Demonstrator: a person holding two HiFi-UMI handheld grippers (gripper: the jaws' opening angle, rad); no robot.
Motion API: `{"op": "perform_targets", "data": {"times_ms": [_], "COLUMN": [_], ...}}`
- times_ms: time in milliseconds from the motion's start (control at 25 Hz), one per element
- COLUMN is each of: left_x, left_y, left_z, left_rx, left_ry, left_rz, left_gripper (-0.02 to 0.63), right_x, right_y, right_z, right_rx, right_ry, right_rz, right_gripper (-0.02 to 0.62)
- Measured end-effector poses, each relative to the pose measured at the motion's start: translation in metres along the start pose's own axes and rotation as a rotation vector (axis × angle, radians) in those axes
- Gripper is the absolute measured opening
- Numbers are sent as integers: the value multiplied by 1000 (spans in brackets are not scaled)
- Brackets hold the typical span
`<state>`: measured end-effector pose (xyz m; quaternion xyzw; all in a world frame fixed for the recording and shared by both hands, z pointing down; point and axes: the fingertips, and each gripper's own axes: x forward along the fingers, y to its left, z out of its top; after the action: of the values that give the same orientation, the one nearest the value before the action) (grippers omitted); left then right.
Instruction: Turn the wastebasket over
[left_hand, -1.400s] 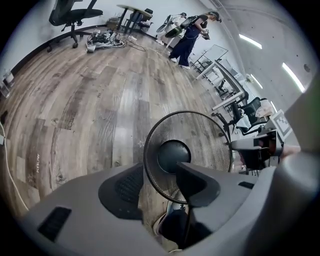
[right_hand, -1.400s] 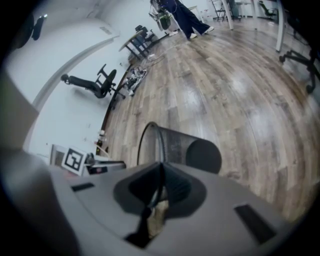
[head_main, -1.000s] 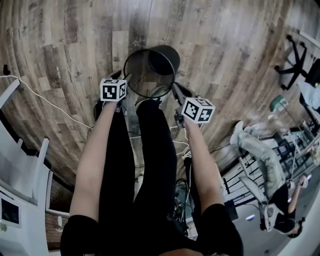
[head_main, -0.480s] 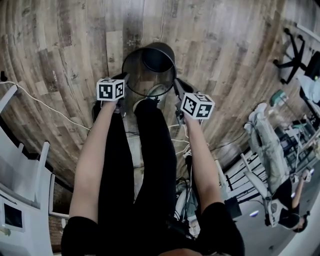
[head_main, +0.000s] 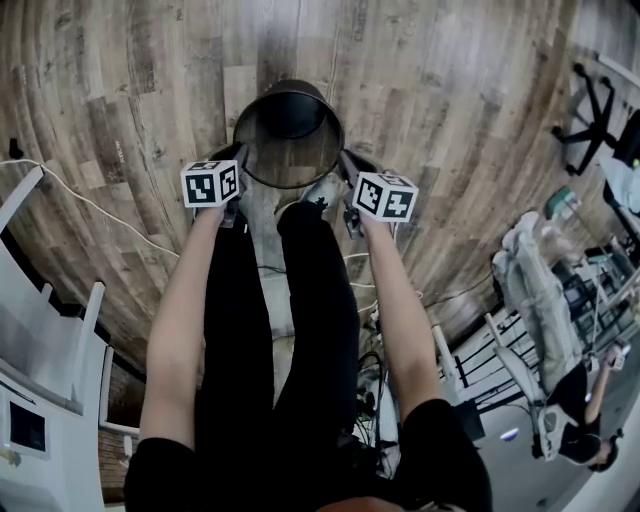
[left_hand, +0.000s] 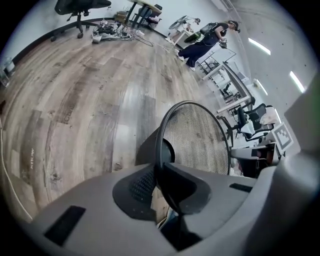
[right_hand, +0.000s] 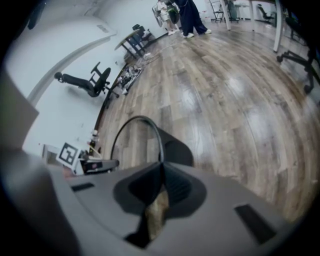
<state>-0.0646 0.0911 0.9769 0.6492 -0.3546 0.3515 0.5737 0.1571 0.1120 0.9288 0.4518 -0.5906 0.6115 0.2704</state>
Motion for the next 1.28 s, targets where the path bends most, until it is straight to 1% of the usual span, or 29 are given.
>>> {"op": "perform_targets", "data": {"times_ms": [160, 320, 480, 600, 680, 880, 1000, 1040, 1120, 1160, 1280], "left_x": [-17, -27, -36, -38, -36, -35, -34, -33, -32, -33, -44], "left_y": [23, 40, 50, 54, 55, 59, 58, 58, 56, 56, 57], "left_z": [10, 17, 26, 24, 21, 21, 21, 20, 14, 12, 8], "left_rx": [-14, -39, -76, -85, -81, -112, -117, -118, -111, -103, -85], "left_ry": [-26, -54, -94, -87, -78, -99, -96, -86, -53, -39, -29], "left_rz": [39, 52, 59, 64, 61, 55, 41, 34, 20, 16, 4], "left_gripper": [77, 80, 80, 80, 86, 89, 98, 105, 151, 161, 178], "right_x": [26, 41, 49, 51, 53, 55, 55, 55, 55, 53, 41], "right_y": [15, 32, 47, 55, 55, 56, 55, 55, 53, 52, 54], "right_z": [-2, 8, 22, 27, 28, 28, 27, 27, 27, 28, 33], "right_rx": [-25, -72, -185, -234, -236, -225, -234, -244, -263, -265, -244], "right_ry": [25, 3, 16, 19, 16, 7, 11, 15, 20, 19, 9], "right_rz": [-7, -30, -106, -161, -179, -181, -182, -188, -207, -214, -228], "right_gripper": [43, 43, 43, 44, 44, 46, 46, 51, 87, 108, 123]}}
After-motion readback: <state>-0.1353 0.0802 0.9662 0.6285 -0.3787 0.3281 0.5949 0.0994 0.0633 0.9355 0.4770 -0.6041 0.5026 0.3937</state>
